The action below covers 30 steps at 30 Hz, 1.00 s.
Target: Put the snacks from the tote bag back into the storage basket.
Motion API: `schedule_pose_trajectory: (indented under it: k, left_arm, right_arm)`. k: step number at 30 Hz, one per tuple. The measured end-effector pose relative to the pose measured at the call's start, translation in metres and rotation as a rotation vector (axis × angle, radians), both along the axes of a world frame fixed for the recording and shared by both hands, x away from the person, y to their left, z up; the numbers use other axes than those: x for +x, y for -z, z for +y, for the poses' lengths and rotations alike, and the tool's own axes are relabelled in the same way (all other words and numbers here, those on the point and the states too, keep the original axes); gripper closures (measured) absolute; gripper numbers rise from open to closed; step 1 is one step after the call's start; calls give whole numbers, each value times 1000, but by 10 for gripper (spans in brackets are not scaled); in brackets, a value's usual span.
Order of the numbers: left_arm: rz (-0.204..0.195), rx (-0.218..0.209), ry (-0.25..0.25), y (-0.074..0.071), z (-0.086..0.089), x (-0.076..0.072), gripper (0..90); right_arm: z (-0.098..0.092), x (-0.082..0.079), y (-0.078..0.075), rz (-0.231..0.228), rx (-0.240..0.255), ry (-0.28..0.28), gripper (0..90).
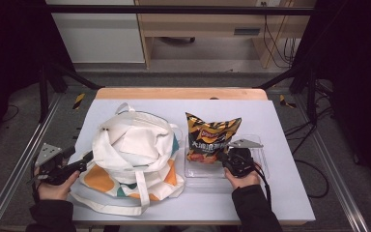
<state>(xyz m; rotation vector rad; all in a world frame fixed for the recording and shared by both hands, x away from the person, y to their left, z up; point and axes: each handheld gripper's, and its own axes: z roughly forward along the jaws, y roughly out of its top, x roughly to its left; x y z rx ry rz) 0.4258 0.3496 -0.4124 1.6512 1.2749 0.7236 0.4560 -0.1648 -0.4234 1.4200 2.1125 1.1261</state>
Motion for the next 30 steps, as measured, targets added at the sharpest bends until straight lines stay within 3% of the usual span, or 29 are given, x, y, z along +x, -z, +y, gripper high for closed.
schedule_pose_trajectory:
  k: [5, 7, 11, 16, 24, 30]
  left_arm:
    - [-2, -12, -1, -1, 1, -1, 277]
    - [-3, -11, 0, -1, 1, -1, 277]
    - [-8, -17, 2, -2, 1, -2, 277]
    - [-16, -17, 5, -3, 3, -3, 277]
    - [-27, -22, 16, -4, 4, -4, 275]
    - [-24, -23, 18, -2, 7, -5, 274]
  right_arm:
    - [-10, -11, -11, -86, 34, -13, 784]
    - [-16, -17, -17, -140, 37, -7, 749]
    - [-29, -23, -25, -234, 42, 31, 634]
    - [-48, -30, -28, -307, 39, 80, 480]
    - [-78, -31, -26, -339, 50, 162, 245]
    - [-102, -32, -19, -354, 19, 244, 199]
